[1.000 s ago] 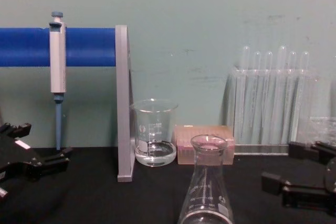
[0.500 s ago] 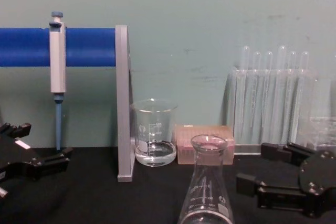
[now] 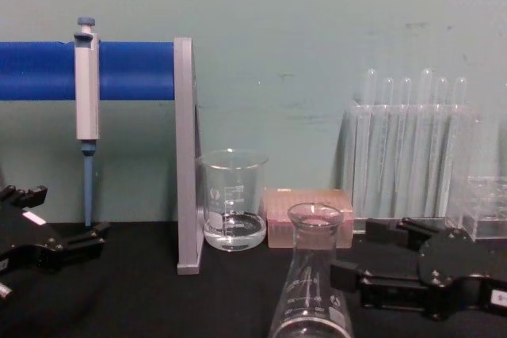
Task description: Grasp the erlenmeyer flask with one hand, shake it three times, then place it back.
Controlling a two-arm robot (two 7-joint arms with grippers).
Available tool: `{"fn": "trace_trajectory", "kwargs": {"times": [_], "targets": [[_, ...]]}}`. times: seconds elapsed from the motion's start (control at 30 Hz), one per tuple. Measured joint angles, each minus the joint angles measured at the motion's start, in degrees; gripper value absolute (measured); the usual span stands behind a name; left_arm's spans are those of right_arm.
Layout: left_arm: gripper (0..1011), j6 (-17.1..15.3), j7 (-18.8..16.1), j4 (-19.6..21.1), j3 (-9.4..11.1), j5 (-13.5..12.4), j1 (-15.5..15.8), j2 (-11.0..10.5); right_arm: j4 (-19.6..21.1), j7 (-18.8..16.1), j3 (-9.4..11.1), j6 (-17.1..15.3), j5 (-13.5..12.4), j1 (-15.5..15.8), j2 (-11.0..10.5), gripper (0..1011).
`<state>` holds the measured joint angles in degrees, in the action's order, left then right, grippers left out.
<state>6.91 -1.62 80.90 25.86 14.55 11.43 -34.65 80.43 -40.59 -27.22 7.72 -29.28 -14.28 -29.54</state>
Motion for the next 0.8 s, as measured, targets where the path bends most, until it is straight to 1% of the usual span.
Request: {"fn": "trace_trajectory", "kwargs": {"times": [0.17, 0.6, 0.8], "targets": [[1001, 0.0, 0.0, 0.0, 0.0, 0.0, 0.0, 0.0, -2.7, -1.1, -1.0, -0.3, -0.3, -2.0, 1.0, 1002], [1001, 0.0, 0.0, 0.0, 0.0, 0.0, 0.0, 0.0, -7.4, -3.2, -3.1, 0.2, -0.5, -5.8, 3.1, 1003], [1001, 0.0, 0.0, 0.0, 0.0, 0.0, 0.0, 0.0, -8.9, -3.8, -3.6, 0.5, -0.6, -6.9, 3.9, 1002]]}}
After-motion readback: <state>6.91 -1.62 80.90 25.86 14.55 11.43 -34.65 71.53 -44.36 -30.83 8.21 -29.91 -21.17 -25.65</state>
